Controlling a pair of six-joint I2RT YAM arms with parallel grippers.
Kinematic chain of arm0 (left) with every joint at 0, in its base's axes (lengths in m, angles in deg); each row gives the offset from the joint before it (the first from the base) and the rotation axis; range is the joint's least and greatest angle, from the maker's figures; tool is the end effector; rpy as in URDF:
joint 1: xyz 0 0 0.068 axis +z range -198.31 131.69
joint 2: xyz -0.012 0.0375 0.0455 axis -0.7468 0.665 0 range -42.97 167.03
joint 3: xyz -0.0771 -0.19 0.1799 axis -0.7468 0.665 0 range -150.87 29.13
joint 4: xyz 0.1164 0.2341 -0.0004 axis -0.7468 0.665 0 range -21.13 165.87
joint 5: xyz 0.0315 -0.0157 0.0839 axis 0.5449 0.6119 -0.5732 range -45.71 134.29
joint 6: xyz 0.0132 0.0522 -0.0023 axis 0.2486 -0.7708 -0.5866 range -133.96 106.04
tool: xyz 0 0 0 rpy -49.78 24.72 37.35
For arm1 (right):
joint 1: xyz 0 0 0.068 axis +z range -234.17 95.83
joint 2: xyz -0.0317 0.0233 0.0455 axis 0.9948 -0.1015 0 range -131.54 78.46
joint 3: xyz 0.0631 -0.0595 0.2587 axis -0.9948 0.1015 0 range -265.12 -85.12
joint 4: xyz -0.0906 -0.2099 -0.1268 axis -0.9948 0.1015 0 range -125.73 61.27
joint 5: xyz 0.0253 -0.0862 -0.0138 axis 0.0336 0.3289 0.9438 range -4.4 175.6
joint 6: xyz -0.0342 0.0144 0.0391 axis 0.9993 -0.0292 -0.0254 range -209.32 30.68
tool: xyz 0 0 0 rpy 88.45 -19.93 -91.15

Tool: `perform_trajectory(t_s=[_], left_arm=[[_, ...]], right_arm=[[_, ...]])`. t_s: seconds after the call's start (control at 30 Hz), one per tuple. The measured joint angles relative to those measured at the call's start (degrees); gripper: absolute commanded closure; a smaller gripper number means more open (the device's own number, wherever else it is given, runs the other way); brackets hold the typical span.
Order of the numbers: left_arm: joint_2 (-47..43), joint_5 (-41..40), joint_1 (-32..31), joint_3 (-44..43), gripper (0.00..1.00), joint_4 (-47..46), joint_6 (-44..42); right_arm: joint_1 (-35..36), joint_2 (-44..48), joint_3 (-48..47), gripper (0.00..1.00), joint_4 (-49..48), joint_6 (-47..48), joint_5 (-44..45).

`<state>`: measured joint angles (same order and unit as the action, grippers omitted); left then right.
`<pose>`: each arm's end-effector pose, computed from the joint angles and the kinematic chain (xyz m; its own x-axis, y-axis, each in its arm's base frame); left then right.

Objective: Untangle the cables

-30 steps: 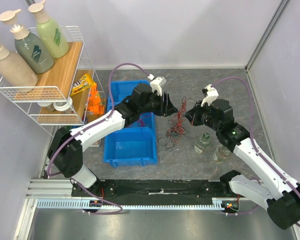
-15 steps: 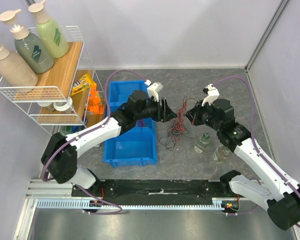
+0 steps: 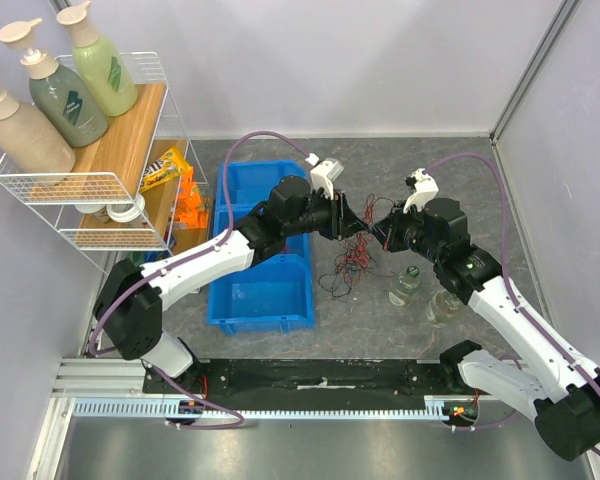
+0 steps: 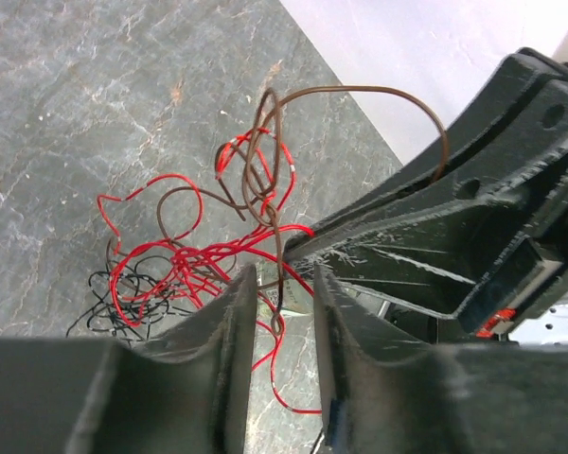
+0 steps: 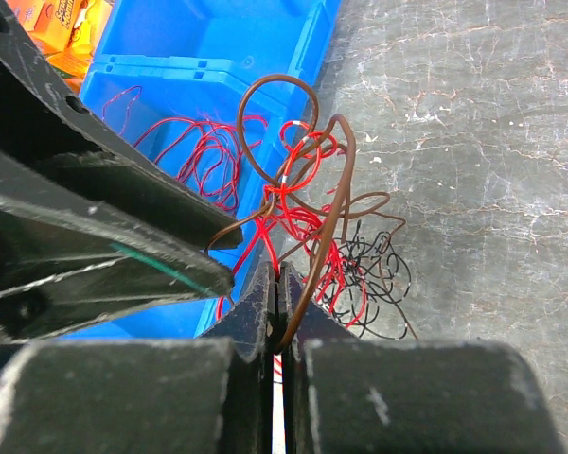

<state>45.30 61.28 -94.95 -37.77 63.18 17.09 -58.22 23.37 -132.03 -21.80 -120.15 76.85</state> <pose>0.2438 -0.2734 0.3148 -0.6174 -0.0649 -0.7840 0.6653 0.4887 -0.5644 0.1963 0.1016 0.3135 -0.5771 0.2825 -0.7662 -0.3069 0.7945 0.5240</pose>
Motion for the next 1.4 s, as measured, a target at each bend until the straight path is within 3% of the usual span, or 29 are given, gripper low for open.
perform_trajectory(t_s=[0.1,0.3,0.37,0.53,0.57,0.7,0.77,0.9,1.07,1.3,1.4], left_arm=[[1.09,-0.11,0.00,-0.48,0.98,0.81,-0.31],[1.31,-1.27,-0.02,-1.92,0.98,3.65,-1.27],[0.83,-2.01,-0.02,-2.03,0.98,5.03,-2.01],[-2.16,-3.34,0.00,-3.39,0.98,10.56,-4.13],[-2.54,-3.41,-0.02,-4.57,0.98,11.63,-4.50],[-2.93,-3.89,-0.02,-11.02,0.98,16.20,-5.95],[-2.93,-4.76,-0.02,-14.27,0.98,18.62,-6.99],[-3.04,-7.45,0.02,-18.43,0.98,22.40,-10.01],[-3.19,-9.66,0.83,-18.45,0.98,25.22,-13.29],[-5.60,-10.64,3.17,-17.46,0.98,25.24,-14.49],[-6.36,-9.62,3.34,-17.46,0.98,24.65,-14.51]], right_arm=[[0.00,0.00,0.00,1.00,0.02,-0.02,-0.02],[0.00,0.00,0.00,0.98,0.50,0.31,1.75],[0.02,-0.17,-0.07,0.92,1.66,0.63,5.35],[0.02,-4.66,-0.70,0.89,5.51,1.95,20.00],[0.00,-6.10,-0.72,0.85,6.01,2.14,22.71],[0.00,-11.30,-0.87,0.51,8.02,2.93,31.95],[-0.09,-12.50,-1.20,0.39,9.20,3.45,34.91],[-1.53,-10.82,-1.55,0.28,11.47,4.35,35.69],[-5.25,-5.35,-3.30,0.23,14.27,5.44,28.46],[-5.75,-4.57,-12.68,0.21,23.37,8.87,38.25],[-5.86,-3.50,-15.91,0.27,23.39,9.90,29.46]])
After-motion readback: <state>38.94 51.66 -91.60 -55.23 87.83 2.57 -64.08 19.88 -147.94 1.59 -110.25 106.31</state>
